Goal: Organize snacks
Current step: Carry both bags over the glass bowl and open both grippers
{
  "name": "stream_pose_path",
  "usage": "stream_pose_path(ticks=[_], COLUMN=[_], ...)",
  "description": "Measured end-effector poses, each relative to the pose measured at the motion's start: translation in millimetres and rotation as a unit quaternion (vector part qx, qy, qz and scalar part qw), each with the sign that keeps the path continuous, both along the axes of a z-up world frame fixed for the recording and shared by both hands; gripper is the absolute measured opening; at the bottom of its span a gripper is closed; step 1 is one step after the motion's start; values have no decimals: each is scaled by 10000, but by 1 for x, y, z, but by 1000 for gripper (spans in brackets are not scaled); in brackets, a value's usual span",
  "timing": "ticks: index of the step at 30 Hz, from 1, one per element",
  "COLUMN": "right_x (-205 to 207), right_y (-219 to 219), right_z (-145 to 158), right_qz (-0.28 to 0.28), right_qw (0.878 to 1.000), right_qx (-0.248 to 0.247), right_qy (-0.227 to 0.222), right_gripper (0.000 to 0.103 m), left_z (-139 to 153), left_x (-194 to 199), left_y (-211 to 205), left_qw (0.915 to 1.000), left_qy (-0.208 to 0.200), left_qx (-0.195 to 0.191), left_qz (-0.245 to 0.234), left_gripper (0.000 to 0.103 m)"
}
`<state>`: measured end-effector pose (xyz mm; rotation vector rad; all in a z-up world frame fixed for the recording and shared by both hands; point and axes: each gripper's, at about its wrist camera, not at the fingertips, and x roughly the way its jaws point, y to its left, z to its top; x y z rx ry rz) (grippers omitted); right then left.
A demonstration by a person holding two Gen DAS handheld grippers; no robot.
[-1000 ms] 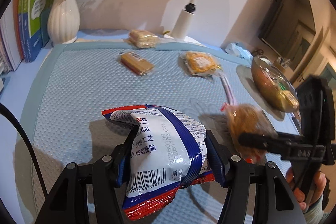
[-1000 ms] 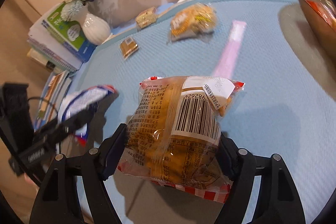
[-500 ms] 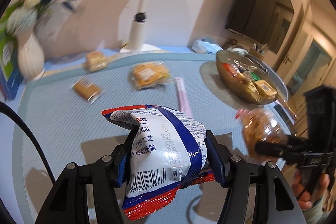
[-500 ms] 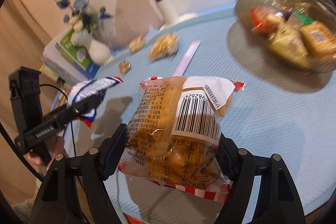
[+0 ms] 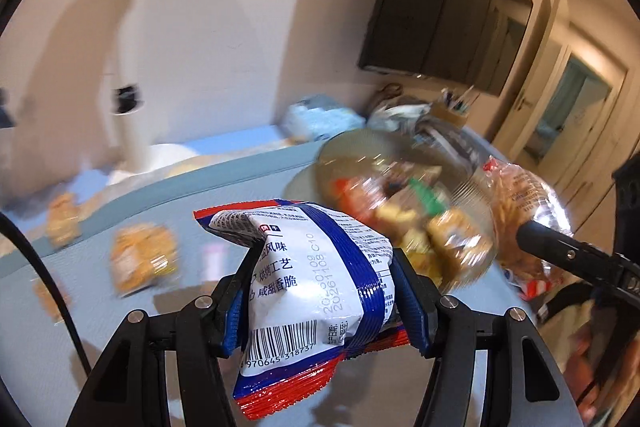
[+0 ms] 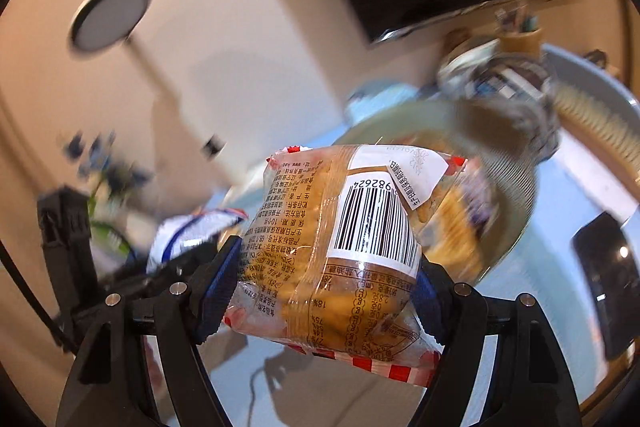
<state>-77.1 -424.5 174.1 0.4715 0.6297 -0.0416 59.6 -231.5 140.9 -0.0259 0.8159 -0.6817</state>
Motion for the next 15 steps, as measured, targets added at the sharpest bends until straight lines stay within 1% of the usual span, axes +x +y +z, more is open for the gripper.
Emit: stream_pose_path(ticks=[2,5,6,8,10,11,12,13,14,15], right_x=[9,22,27,35,45,50,54,55,56,55], right_y=[-14,-30,-35,-43,-52,-56,-60,-63,-66,-69], right_z=[9,20,22,24,24,23,21,19,14,9], right_qz=[-422,-814,-885,-914,-951,-1032,-1155,-1256,-1333,-1311], right_qw=[9989,9946,9931,9922,9916,9901,9873,9846,9818,9812], right_qx=[-209,-636,-769,-839,-869,-942,-1073,-1200,-1327,-1370], right_qy=[-41,-14,32,99,135,153,177,208,275,354], right_gripper=[77,77,77,77,79,80,80,81,81,81], left_z=[5,9,9,10,10,8,7,6,4,2], left_x=[13,24,27,33,40,45,48,51,53,53], left_y=[-22,-54,-62,-79,-91,-96,-98,-100,-98,-93], left_qw=[9999,9998,9997,9994,9994,9997,9997,9998,9999,9998], left_qy=[40,-132,-174,-228,-198,-159,-146,-136,-145,-170], left_qx=[-104,-52,-31,-17,8,-21,-49,-32,42,41], left_qz=[-77,-155,-196,-255,-270,-204,-174,-142,-65,-30], left_gripper=[60,60,60,61,61,62,71,84,87,88])
